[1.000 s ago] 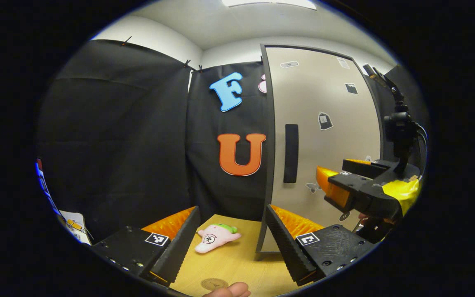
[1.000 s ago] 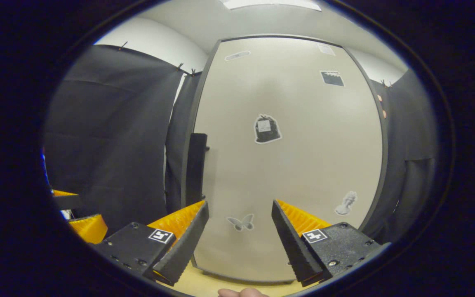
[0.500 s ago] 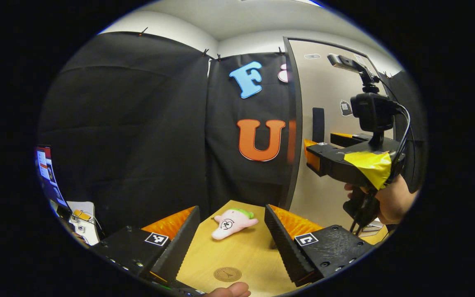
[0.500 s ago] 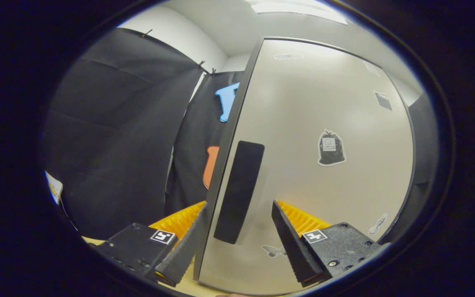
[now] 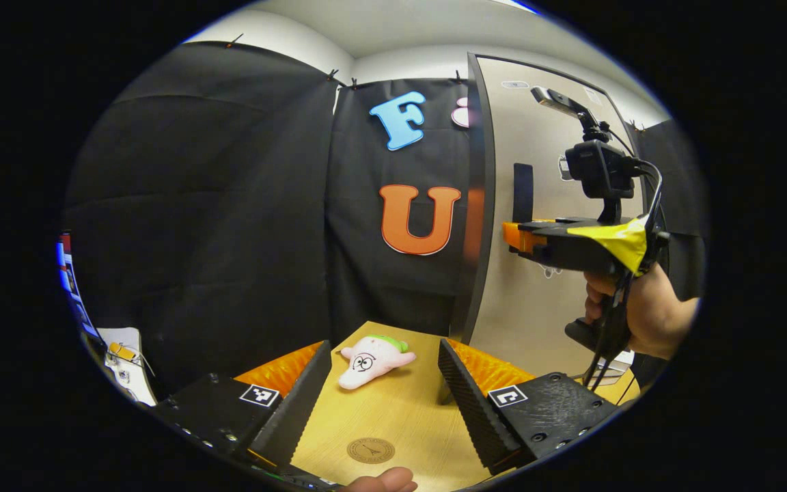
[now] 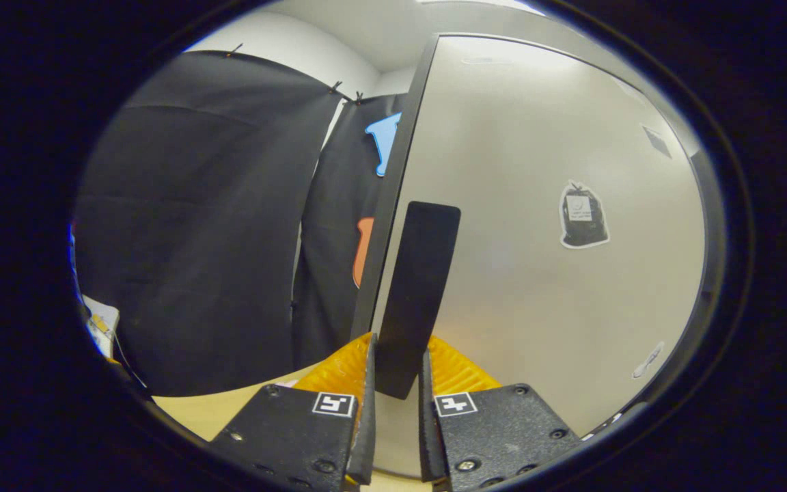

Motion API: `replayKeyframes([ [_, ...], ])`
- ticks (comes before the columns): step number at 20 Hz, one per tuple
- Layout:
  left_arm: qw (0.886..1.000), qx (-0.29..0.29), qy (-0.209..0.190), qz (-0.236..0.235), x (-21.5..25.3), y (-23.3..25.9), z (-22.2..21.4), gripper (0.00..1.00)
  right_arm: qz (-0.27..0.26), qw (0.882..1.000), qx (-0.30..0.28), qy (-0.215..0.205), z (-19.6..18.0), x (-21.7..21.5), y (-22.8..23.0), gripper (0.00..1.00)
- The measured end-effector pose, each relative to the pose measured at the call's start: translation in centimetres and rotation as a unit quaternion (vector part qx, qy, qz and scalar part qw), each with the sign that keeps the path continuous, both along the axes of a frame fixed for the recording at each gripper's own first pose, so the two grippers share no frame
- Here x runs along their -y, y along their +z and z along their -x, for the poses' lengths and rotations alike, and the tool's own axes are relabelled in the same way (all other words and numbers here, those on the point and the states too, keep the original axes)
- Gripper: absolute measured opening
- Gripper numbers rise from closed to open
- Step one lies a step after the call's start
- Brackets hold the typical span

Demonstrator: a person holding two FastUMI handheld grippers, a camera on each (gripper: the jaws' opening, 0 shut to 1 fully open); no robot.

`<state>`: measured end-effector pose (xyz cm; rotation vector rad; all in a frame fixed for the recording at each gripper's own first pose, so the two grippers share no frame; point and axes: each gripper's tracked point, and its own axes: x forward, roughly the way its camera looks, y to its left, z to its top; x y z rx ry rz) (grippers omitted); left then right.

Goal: Open the cabinet door with the right hand, grasp the bottle in the cabinet with the left hand and place it on the coaster, then close the cabinet door with the right hand.

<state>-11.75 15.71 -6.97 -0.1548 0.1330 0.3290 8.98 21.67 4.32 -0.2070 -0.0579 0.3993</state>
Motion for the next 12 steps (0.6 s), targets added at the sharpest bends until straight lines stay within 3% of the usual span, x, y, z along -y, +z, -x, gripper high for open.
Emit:
replayKeyframes([
  [3,1.000,0.000,-0.010,-0.005,-1.0,-0.6,-1.0,0.95,0.003,1.000,-0.006,0.012,1.8,0.1,-0.2,0.27],
  [8,1.000,-0.010,-0.017,0.005,-2.1,-2.9,-0.6,0.95,-0.001,0.998,-0.027,0.061,8.0,1.1,0.1,0.26],
  [12,1.000,-0.018,-0.013,-0.012,-2.3,-2.7,-2.0,0.96,0.018,0.995,-0.050,0.087,12.8,4.4,0.0,0.25],
])
